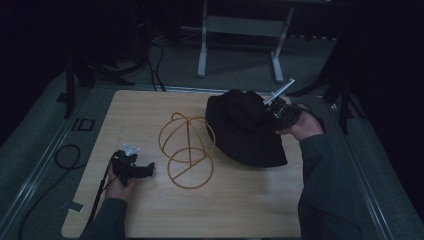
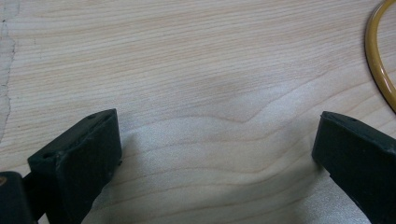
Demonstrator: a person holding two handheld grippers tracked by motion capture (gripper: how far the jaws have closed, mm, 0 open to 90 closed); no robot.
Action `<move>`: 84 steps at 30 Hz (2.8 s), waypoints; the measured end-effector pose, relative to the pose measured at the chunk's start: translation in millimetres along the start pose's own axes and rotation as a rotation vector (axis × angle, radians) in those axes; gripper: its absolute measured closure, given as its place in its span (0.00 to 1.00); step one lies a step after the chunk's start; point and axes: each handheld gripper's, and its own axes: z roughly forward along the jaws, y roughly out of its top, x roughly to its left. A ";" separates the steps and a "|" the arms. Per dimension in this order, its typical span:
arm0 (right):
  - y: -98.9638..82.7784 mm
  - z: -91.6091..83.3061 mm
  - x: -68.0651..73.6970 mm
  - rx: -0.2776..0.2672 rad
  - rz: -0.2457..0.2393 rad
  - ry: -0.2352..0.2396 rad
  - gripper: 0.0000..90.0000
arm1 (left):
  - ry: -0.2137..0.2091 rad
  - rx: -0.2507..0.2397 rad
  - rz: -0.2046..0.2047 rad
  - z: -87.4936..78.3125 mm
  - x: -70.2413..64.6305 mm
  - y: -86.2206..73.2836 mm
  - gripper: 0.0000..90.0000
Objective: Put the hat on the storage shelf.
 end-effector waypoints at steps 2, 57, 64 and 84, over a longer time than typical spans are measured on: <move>0.2 -3.1 1.1 -0.004 -0.005 -0.005 0.97 | 0.000 0.000 -0.001 0.0 0.0 0.0 0.02; -15.1 -65.3 11.2 -0.174 -0.060 -0.003 0.97 | -0.001 0.002 -0.001 -0.2 0.0 0.2 0.02; -11.3 -73.8 17.1 -0.188 -0.094 0.006 0.97 | -0.003 0.003 0.001 0.0 -0.7 0.5 0.02; 1.3 -88.3 36.2 -0.235 -0.168 0.032 0.97 | -0.007 0.004 0.004 0.1 -1.4 0.6 0.02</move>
